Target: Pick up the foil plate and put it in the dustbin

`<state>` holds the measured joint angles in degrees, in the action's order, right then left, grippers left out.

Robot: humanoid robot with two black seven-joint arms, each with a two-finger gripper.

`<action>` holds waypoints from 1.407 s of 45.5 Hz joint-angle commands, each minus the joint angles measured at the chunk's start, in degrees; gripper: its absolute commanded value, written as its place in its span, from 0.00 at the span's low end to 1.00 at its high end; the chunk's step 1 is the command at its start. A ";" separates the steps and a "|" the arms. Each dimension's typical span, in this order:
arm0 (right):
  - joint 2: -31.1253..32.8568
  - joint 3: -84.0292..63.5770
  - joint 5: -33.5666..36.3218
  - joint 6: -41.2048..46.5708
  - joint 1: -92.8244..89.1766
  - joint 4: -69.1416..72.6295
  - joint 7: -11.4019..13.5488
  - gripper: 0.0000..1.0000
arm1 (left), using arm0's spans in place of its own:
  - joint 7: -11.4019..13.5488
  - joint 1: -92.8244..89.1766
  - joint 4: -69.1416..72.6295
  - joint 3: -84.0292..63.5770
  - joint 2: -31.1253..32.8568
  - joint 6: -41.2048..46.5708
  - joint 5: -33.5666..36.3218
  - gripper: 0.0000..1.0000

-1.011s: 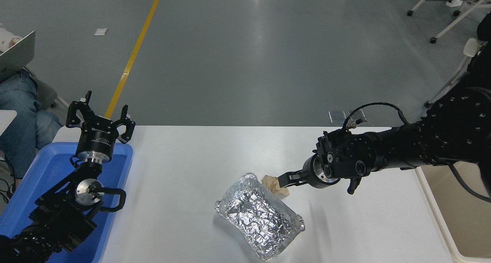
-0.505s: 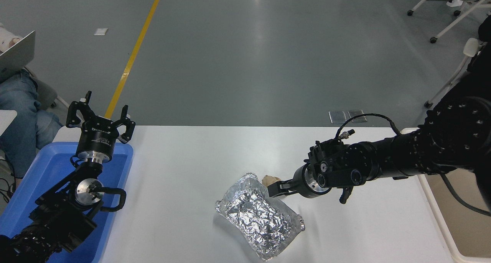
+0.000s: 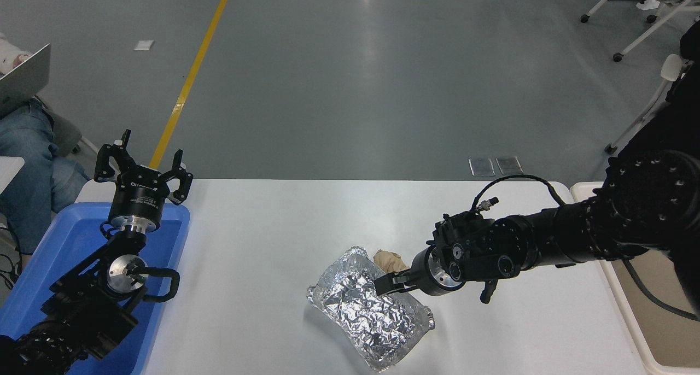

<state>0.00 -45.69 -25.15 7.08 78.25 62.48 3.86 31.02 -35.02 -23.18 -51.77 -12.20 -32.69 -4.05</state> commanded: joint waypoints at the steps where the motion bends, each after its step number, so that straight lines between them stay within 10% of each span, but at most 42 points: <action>1: 0.00 0.34 -2.80 -1.54 -2.83 -0.43 -0.08 0.98 | 0.00 0.04 -0.02 0.00 -0.01 0.00 0.01 0.99; 20: 0.00 0.25 -6.67 -8.49 -6.09 -0.95 0.01 0.69 | 0.00 0.04 -0.02 0.00 -0.01 0.00 0.01 0.99; 26: 0.00 -0.19 -6.67 -8.49 -6.88 -1.22 0.01 0.23 | 0.00 0.04 -0.02 0.00 0.08 0.00 0.01 0.99; 31: 0.00 -0.36 -6.76 -8.49 -7.32 -1.22 0.01 0.03 | 0.00 -0.05 -0.02 0.00 -0.01 0.00 0.01 0.99; 64: 0.00 0.60 -6.67 -8.49 -4.16 -0.08 -1.66 0.00 | 0.00 0.04 -0.02 0.00 0.07 0.00 0.01 0.99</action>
<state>0.00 -45.68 -31.90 -1.38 72.14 61.78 2.88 31.02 -35.02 -23.19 -51.77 -12.21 -32.69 -4.04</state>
